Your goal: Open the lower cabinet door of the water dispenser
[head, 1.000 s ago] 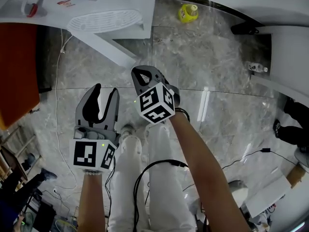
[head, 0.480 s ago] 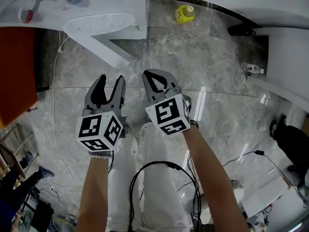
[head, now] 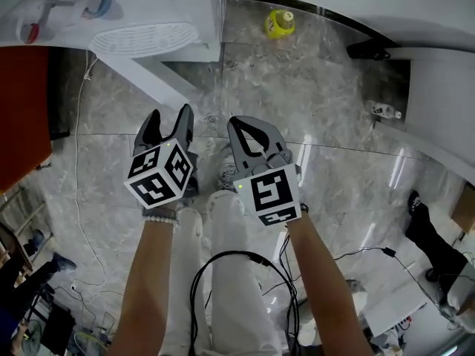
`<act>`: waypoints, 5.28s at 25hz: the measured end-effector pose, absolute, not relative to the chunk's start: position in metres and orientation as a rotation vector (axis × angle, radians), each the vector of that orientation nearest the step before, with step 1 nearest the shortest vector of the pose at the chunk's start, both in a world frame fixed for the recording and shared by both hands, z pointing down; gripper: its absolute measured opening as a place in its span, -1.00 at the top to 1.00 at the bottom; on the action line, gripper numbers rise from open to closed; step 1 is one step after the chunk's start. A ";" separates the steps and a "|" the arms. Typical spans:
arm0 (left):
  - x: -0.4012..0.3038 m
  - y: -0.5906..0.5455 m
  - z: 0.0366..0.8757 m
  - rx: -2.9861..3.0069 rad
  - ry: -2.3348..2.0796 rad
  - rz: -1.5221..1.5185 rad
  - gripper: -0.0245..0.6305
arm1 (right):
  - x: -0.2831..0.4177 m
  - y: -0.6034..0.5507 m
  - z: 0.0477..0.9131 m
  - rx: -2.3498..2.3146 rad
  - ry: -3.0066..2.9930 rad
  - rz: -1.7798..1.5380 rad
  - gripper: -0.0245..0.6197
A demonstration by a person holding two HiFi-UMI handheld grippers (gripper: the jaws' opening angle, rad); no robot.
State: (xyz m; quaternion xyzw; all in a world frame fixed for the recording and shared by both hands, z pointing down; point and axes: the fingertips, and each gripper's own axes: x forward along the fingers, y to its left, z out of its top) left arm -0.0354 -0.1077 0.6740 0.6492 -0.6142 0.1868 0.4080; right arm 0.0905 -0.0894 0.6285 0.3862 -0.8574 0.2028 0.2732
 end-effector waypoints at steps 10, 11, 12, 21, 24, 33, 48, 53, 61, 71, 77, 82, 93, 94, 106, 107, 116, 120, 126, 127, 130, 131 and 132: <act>-0.031 -0.122 0.695 1.539 -1.565 0.472 -0.04 | 0.101 -0.081 0.633 1.027 -2.279 0.583 0.91; -0.031 -0.122 0.697 1.534 -1.563 0.480 -0.04 | 0.100 -0.080 0.633 1.025 -2.279 0.584 0.91; -0.031 -0.121 0.699 1.529 -1.561 0.489 -0.04 | 0.100 -0.080 0.632 1.022 -2.281 0.583 0.91; -0.034 -0.115 0.707 1.512 -1.540 0.521 0.05 | 0.093 -0.084 0.626 1.012 -2.291 0.564 0.91; -0.036 -0.110 0.707 1.522 -1.529 0.525 0.07 | 0.091 -0.084 0.626 1.013 -2.290 0.563 0.91; -0.059 -0.083 0.705 1.534 -1.514 0.532 0.14 | 0.081 -0.079 0.625 1.029 -2.271 0.565 0.91; -0.128 -0.030 0.702 1.477 -1.611 0.577 0.36 | 0.050 -0.063 0.626 0.992 -2.254 0.566 0.91; -0.155 -0.020 0.701 1.469 -1.649 0.598 0.39 | 0.044 -0.059 0.627 0.993 -2.242 0.582 0.91; -0.207 -0.008 0.701 1.415 -1.740 0.602 0.39 | 0.032 -0.058 0.628 0.984 -2.229 0.558 0.91; -0.274 -0.007 0.698 1.340 -1.863 0.592 0.50 | 0.023 -0.054 0.629 0.976 -2.201 0.540 0.91; -0.304 -0.013 0.700 1.308 -1.922 0.597 0.56 | 0.022 -0.053 0.632 0.976 -2.189 0.535 0.91; -0.323 -0.019 0.700 1.274 -1.963 0.589 0.59 | 0.021 -0.053 0.633 0.987 -2.186 0.536 0.91; -0.327 -0.019 0.698 1.317 -1.968 0.588 0.60 | 0.021 -0.048 0.634 0.989 -2.186 0.543 0.91; -0.324 -0.016 0.697 1.325 -1.961 0.596 0.61 | 0.021 -0.048 0.632 0.991 -2.186 0.545 0.91; -0.242 -0.009 0.627 1.526 -1.833 0.515 0.88 | 0.014 -0.056 0.581 1.001 -2.236 0.556 0.91; -0.236 -0.010 0.619 1.546 -1.821 0.511 0.88 | 0.014 -0.057 0.575 1.007 -2.236 0.551 0.91; -0.188 -0.023 0.517 1.730 -1.726 0.487 0.88 | 0.018 -0.059 0.498 1.034 -2.264 0.555 0.91; -0.176 -0.039 0.470 1.836 -1.695 0.480 0.88 | 0.017 -0.067 0.461 1.038 -2.284 0.525 0.91; -0.157 -0.042 0.399 1.975 -1.622 0.486 0.88 | 0.019 -0.070 0.401 1.060 -2.307 0.505 0.91; -0.155 -0.042 0.388 1.992 -1.613 0.483 0.88 | 0.019 -0.070 0.391 1.068 -2.316 0.502 0.91; -0.151 -0.041 0.355 2.038 -1.599 0.472 0.88 | 0.020 -0.070 0.365 1.080 -2.339 0.483 0.91; -0.150 -0.040 0.344 2.050 -1.595 0.467 0.88 | 0.020 -0.069 0.355 1.082 -2.344 0.479 0.91; -0.148 -0.039 0.333 2.064 -1.591 0.461 0.88 | 0.019 -0.068 0.346 1.084 -2.350 0.475 0.91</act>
